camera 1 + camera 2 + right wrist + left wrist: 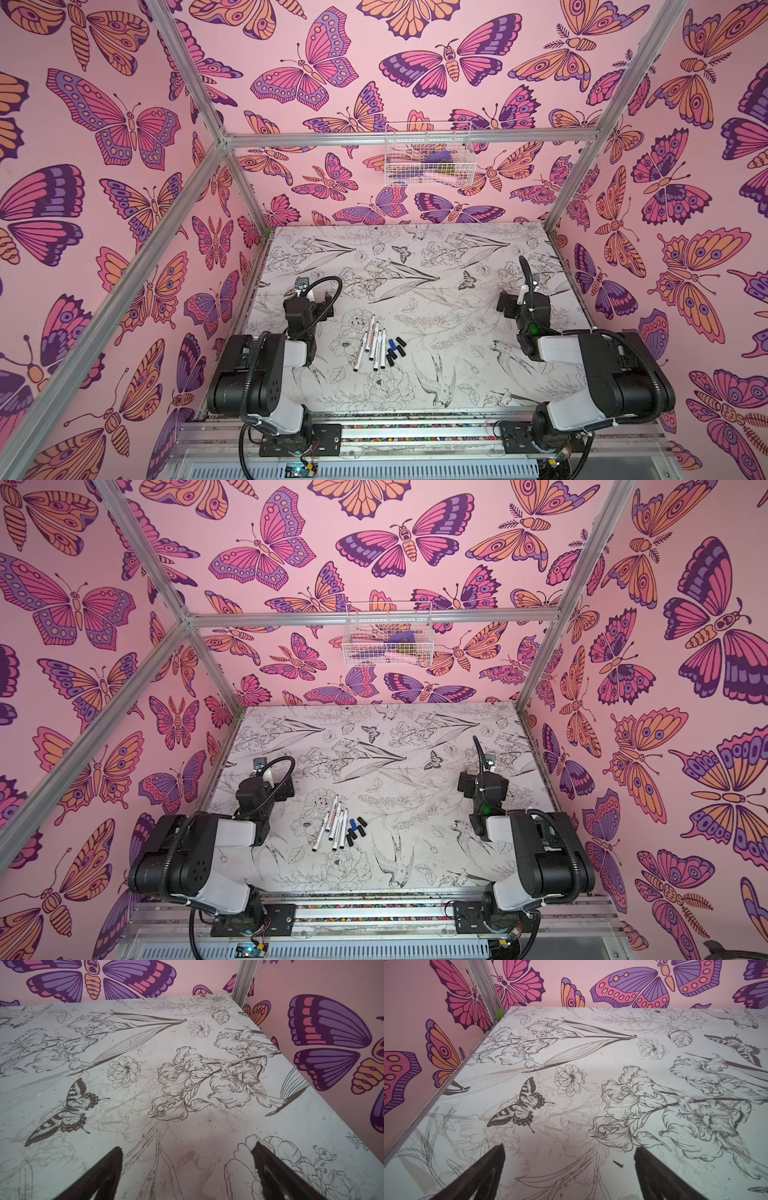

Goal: Insert the pens into the pen caps

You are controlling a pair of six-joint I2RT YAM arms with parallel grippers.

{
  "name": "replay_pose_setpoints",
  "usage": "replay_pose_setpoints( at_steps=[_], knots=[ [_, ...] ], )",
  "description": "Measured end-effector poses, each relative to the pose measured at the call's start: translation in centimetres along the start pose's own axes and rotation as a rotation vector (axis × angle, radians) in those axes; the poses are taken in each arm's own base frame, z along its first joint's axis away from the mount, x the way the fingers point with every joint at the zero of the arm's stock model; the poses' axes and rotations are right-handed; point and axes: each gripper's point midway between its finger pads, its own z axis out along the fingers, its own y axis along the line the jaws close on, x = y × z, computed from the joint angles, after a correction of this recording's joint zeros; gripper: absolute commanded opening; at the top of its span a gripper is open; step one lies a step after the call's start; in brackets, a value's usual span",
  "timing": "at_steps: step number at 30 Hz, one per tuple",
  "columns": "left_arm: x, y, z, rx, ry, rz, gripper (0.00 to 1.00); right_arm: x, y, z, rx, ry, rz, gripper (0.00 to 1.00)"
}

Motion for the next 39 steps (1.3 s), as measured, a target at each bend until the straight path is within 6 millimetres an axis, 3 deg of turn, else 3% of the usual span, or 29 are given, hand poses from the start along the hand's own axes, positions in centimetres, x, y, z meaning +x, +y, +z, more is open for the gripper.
replay_pose_setpoints(
  at_steps=[31, 34, 37, 39],
  knots=[
    [0.0, 0.0, 0.0, 0.0, 0.0, 0.0, 0.99, 0.0, 0.0, 0.1, -0.015, 0.003, 0.008, 0.98],
    [0.0, 0.0, 0.0, 0.0, 0.0, 0.0, 0.99, 0.0, 0.1, 0.1, -0.02, 0.003, 0.007, 0.78],
    [0.0, 0.0, 0.0, 0.0, 0.0, 0.0, 0.99, -0.4, 0.1, -0.1, -0.017, 0.022, -0.003, 0.7],
    [0.0, 0.0, 0.0, 0.0, 0.0, 0.0, 0.99, -2.3, 0.1, -0.3, -0.006, 0.045, -0.006, 0.64]
  ],
)
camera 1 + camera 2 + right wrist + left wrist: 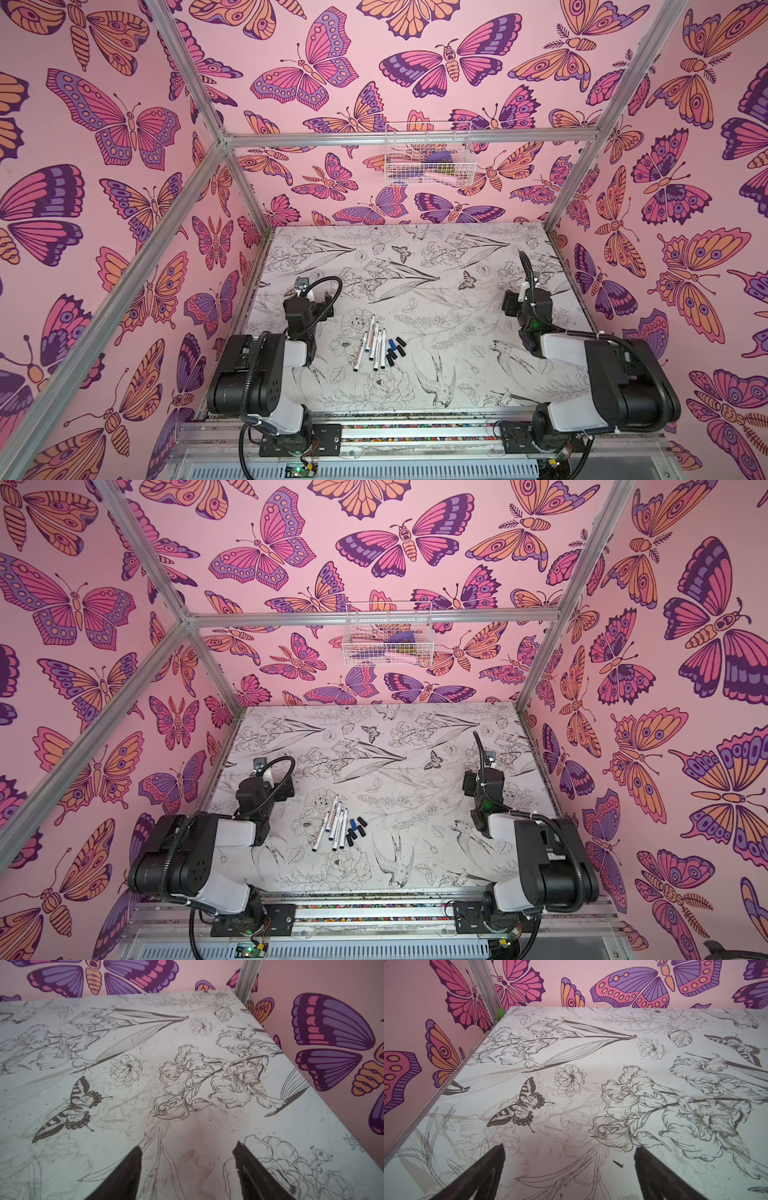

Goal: Insert the pens into the pen caps
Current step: 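Grasp a white marker with the left gripper while the right arm lifts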

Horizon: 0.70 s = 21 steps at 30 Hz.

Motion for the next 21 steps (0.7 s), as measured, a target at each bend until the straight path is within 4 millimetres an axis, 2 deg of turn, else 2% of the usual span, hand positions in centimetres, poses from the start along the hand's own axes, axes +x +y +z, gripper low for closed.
replay_pose_setpoints(
  at_steps=[4, 5, 7, 10, 12, 13, 14, 16, 18, 21],
  knots=[
    [0.0, 0.0, 0.0, 0.003, 0.0, 0.0, 0.99, -8.5, -0.3, -1.4, 0.024, -0.112, 0.094, 0.63],
    [0.0, -0.2, 0.0, 0.01, 0.002, 0.003, 0.99, -9.8, -0.4, -2.0, 0.025, -0.137, 0.132, 0.64],
    [0.1, -0.7, 0.1, 0.042, 0.014, 0.019, 0.99, -10.7, -0.5, -2.7, 0.019, -0.143, 0.201, 0.63],
    [-0.3, -1.2, 0.5, 0.061, 0.101, 0.022, 0.99, -8.8, 0.6, -2.5, -0.007, -0.056, 0.26, 0.63],
    [-3.1, -1.3, 1.4, 0.054, 0.134, -0.008, 0.99, -6.8, 2.4, -2.4, -0.044, 0.022, 0.257, 0.63],
    [-5.4, -1.2, 1.7, 0.046, 0.122, -0.029, 0.99, -5.9, 3.4, -2.4, -0.064, 0.059, 0.247, 0.63],
    [-7.7, -1.2, 1.6, 0.035, 0.093, -0.057, 0.99, -5.0, 4.2, -2.5, -0.081, 0.09, 0.239, 0.63],
    [-9.9, -1.1, 0.7, 0.016, 0.062, -0.117, 0.99, -4.0, 5.0, -2.6, -0.099, 0.13, 0.225, 0.63],
    [-9.8, -1.5, -0.6, 0.004, 0.092, -0.175, 0.99, -3.5, 5.0, -2.6, -0.095, 0.146, 0.218, 0.64],
    [-7.5, -3.9, -3.0, 0.026, 0.182, -0.226, 1.0, -3.3, 4.7, -2.6, -0.08, 0.151, 0.203, 0.65]
  ],
)
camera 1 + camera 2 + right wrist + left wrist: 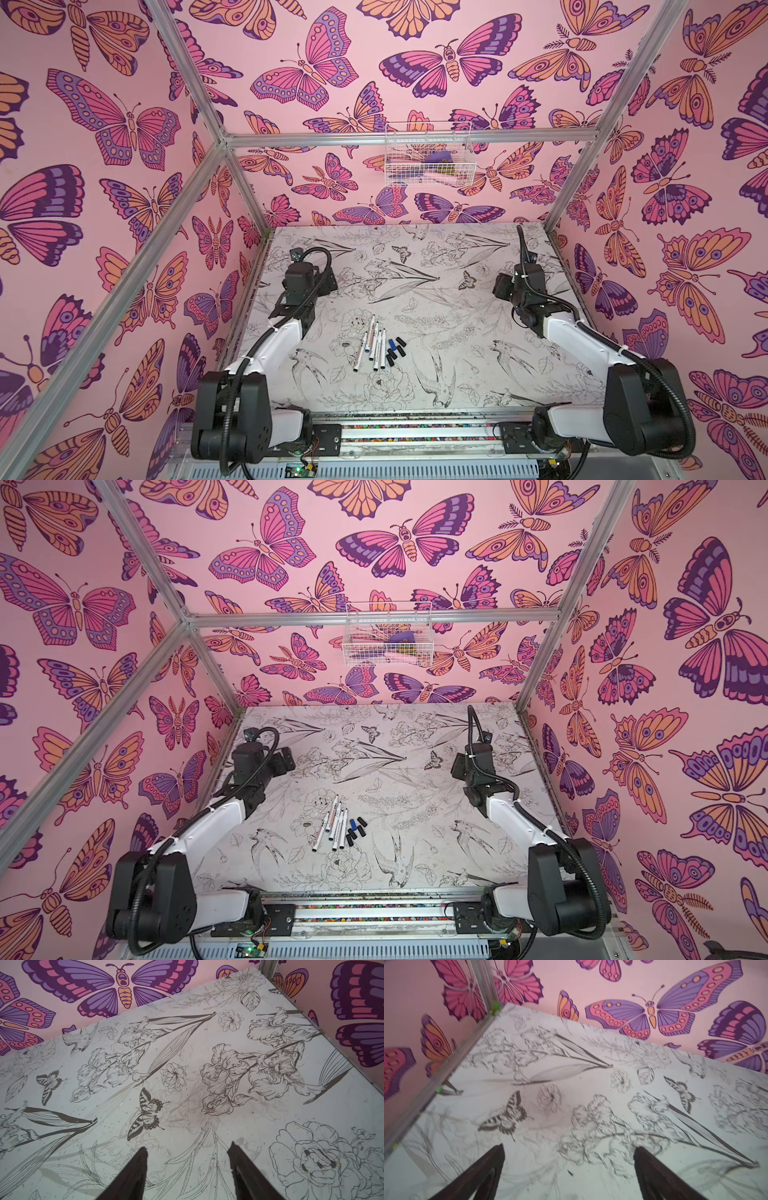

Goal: Insert the pens into the pen caps
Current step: 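Grasp a white marker with the left gripper while the right arm lifts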

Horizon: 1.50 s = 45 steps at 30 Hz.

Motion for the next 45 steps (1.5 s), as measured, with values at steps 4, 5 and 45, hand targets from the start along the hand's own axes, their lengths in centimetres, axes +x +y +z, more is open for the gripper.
replay_pose_setpoints(
  at_steps=[4, 5, 45],
  knots=[
    [6.5, -6.0, -4.0, 0.143, 0.165, 0.067, 1.0, 0.0, -0.9, -0.1, 0.051, 0.001, -0.023, 0.65],
    [7.7, -7.1, -4.9, 0.176, 0.197, 0.084, 1.0, 0.0, -1.1, -0.1, 0.061, -0.002, -0.024, 0.65],
    [24.3, -3.3, -9.0, -0.063, 0.845, 0.244, 0.19, 1.0, -2.7, 1.0, 0.172, 0.048, -0.074, 0.63]
  ],
)
